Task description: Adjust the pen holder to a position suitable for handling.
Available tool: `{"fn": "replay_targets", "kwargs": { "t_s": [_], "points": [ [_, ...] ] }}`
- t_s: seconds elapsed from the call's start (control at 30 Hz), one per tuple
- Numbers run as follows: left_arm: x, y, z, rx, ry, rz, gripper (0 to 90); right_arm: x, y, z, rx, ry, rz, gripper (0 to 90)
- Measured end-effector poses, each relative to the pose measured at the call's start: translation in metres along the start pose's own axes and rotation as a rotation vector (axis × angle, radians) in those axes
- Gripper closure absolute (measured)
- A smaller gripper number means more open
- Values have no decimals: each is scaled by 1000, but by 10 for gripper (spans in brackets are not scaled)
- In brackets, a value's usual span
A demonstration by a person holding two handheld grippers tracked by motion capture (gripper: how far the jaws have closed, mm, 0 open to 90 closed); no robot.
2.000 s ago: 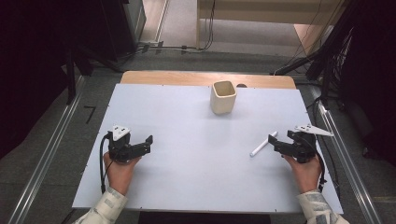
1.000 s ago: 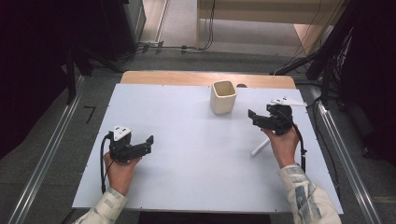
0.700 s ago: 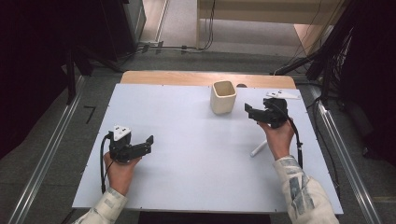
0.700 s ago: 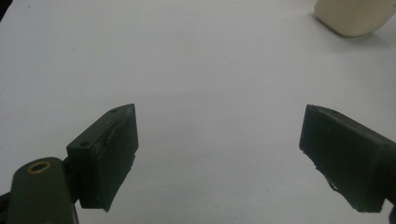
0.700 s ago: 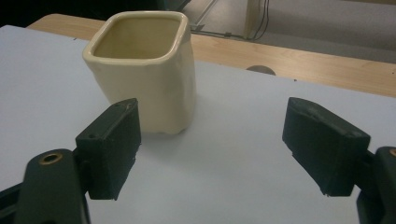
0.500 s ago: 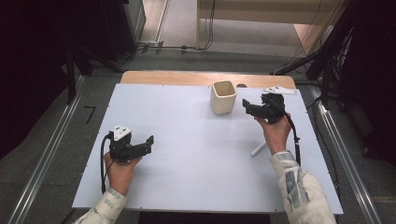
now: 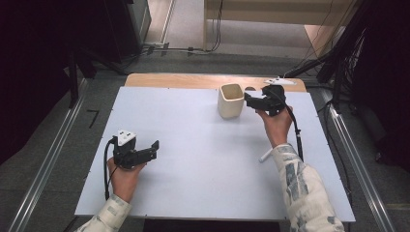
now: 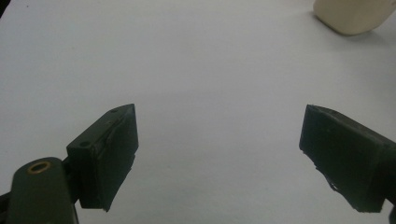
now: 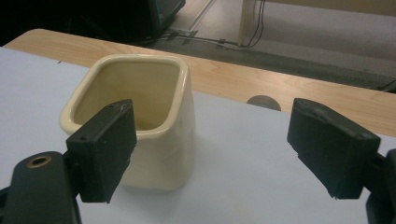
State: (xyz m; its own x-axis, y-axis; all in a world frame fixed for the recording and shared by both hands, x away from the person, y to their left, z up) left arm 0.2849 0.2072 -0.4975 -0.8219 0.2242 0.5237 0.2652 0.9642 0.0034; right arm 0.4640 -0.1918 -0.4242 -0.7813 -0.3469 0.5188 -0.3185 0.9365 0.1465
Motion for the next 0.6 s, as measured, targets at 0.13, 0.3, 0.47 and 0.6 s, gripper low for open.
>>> {"fn": "replay_targets", "kwargs": {
  "t_s": [0.13, 0.3, 0.47, 0.6],
  "points": [
    [0, 0, 0, 4, -2, -1, 123, -12, 2, -1, 3, 24, 14, 143],
    [0, -1, 0, 0, 2, 4, 122, -23, 6, -2, -3, 12, 21, 194],
    [0, 0, 0, 0, 2, 5, 123, -32, 10, -5, -7, 33, 13, 236],
    [0, 0, 0, 1, 2, 6, 123, -40, 12, -7, -3, 46, 18, 316]
  ]
}}
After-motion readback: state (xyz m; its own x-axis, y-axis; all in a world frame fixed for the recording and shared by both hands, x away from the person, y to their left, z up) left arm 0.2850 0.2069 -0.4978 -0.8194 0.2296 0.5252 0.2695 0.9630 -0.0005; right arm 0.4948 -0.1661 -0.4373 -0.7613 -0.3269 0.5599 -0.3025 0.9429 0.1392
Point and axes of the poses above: each handheld gripper's, and its own axes: x roughly backward along the jaws, z roughly out of its underside, y roughly to its left, the point moved 2 cm from there along -x, roughly forward along the jaws, and after that the axes turned 8 degrees about -x, right-handed, at the moved point
